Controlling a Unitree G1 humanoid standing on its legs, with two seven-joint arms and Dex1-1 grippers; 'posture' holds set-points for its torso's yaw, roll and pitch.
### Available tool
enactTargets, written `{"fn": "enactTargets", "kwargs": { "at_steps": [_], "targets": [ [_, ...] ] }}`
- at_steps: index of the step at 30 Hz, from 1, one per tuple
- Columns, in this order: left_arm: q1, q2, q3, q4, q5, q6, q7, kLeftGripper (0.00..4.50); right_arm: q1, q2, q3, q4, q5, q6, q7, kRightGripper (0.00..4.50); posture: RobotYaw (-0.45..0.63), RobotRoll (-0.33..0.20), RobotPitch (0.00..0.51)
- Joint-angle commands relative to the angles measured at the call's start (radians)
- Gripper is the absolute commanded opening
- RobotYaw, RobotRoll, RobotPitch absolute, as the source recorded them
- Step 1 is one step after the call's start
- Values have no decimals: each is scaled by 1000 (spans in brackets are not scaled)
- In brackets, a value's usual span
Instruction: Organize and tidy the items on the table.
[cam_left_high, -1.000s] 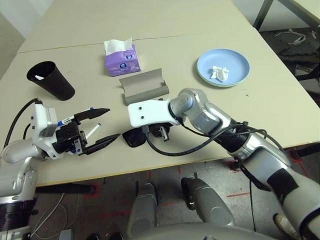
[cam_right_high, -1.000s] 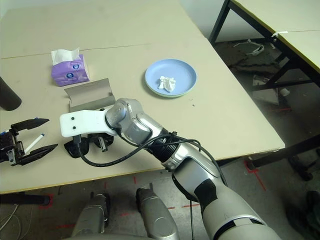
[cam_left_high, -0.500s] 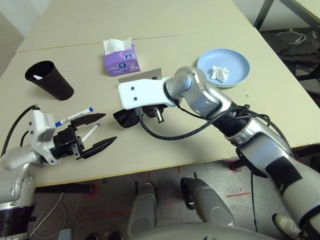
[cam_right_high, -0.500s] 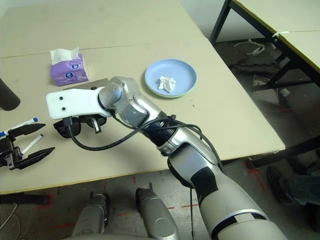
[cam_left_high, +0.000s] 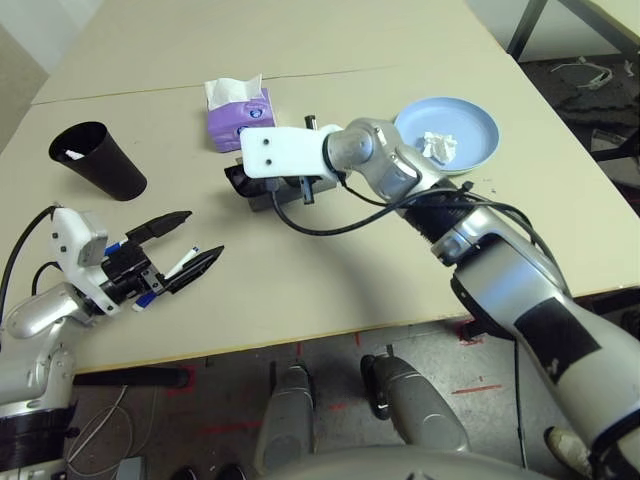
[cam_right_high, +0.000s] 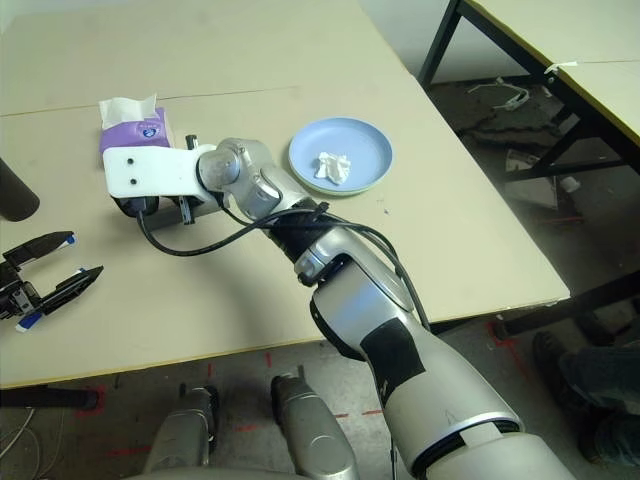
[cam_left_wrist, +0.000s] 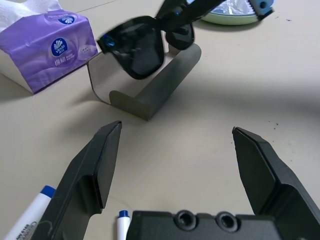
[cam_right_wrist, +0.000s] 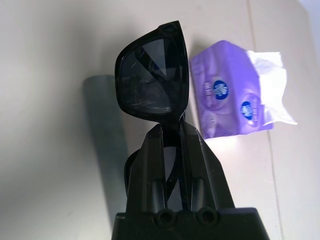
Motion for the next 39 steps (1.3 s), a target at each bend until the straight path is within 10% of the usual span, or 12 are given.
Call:
{"fn": "enactTargets", "kwargs": {
  "at_steps": [1,39],
  "targets": [
    [20,-7,7,-15,8,10,9,4500,-41,18,-18,61,-19,-54,-36,204,-96,0,227],
    [61,-37,30,-94,-15,32,41,4500,-13,59,14,359,-199,-258,-274,203,-54,0,218]
  ]
}}
